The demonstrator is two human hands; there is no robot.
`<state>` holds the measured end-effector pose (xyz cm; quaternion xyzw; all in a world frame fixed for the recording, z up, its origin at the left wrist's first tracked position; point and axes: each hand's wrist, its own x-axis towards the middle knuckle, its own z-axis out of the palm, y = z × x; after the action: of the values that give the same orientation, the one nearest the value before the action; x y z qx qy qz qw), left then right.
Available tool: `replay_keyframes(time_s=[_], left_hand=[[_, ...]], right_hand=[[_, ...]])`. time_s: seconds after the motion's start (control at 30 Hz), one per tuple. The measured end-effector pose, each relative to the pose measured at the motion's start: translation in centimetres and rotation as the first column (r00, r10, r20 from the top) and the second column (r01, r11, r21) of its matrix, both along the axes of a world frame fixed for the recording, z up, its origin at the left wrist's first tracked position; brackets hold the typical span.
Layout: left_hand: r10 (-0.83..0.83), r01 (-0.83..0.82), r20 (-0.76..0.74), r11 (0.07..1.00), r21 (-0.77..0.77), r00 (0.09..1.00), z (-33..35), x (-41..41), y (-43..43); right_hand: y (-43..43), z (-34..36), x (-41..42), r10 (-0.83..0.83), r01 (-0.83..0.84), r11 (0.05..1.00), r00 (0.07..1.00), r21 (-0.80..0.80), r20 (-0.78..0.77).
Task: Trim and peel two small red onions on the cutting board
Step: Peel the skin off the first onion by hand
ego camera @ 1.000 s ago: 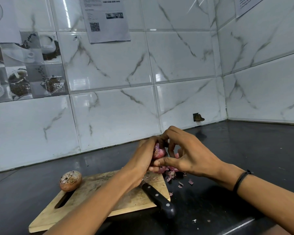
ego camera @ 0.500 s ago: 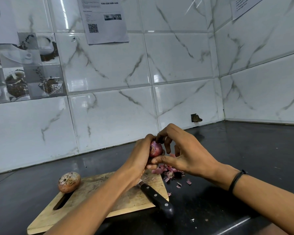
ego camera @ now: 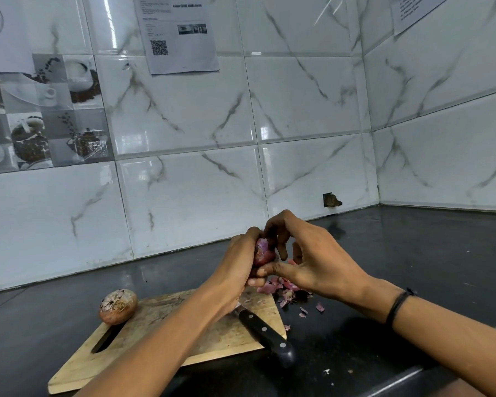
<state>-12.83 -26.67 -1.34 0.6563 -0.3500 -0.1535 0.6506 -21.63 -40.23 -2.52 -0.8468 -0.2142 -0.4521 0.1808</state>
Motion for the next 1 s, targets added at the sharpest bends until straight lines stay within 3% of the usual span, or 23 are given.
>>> replay_keyframes(time_s=[0.27,0.53,0.87,1.0], left_hand=[[0.021,-0.021,-0.008,1.0,0.015,1.0,0.1,0.0,0.4],[0.045,-0.047,0.03,0.997,0.058,0.999,0.0,0.3,0.6],[0.075,-0.082,-0.082,0.993,-0.082,0.994,0.4,0.7,0.5],[0.035,-0.052,-0.136,0.99,-0.128,0.99,0.7,0.6,0.7]], right_hand=[[-0.7,0.3,-0.3,-0.002,0.003,0.995,1.0,0.095,-0.009],[-0.9,0.0,0.2,-0.064,0.064,0.998,0.998,-0.021,0.0],[-0.9,-0.4,0.1,-0.176,0.144,0.949,0.98,-0.281,-0.093],[-1.0,-0.4,0.0,-0.22,0.188,0.952,0.969,-0.242,-0.113]])
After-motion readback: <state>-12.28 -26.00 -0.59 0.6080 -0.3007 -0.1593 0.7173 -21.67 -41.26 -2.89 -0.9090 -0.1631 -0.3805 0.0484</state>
